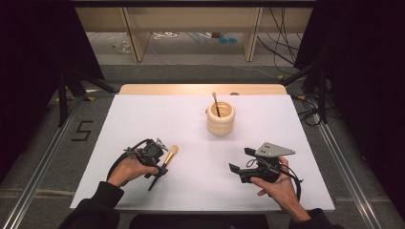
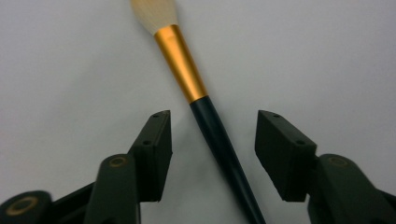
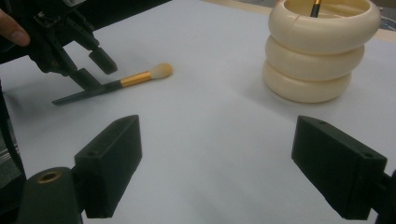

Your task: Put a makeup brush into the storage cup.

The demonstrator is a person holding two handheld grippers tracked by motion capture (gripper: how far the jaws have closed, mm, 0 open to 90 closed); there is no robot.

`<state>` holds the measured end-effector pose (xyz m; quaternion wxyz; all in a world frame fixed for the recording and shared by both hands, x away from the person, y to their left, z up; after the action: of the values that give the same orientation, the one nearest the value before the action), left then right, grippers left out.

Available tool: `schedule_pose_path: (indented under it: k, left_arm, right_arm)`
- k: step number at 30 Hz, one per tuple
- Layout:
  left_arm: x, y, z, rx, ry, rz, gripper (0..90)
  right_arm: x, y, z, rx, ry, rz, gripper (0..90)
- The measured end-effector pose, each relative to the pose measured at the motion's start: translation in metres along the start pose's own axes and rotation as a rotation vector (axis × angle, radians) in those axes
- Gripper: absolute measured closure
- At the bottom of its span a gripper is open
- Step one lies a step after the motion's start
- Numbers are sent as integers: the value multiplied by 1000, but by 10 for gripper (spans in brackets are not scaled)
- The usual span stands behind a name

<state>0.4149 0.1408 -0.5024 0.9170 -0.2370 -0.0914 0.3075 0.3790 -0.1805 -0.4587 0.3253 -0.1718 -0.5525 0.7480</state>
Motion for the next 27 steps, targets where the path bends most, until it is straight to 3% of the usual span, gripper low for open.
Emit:
schedule_pose_path:
  k: [11,27]
  left_arm:
    - [-1,2,-7,38,20,5,589]
    - [5,-1,-9,93,42,-27,746]
  right_arm:
    - [0,0,-1,-3,5,-3,170]
    - [-1,1,-1,-3,3,7,176]
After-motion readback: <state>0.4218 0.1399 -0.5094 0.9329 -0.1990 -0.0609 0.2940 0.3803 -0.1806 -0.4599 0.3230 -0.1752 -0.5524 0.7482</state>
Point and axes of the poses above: each handheld gripper's, and its own axes: z roughly backward along the jaws, y roughly out of its underside, x roughly to its left, the point moved 5 cm from there along -z, roughly forward along the jaws, and after that the axes turned 9 degrees about -x, right-handed, at the moved point
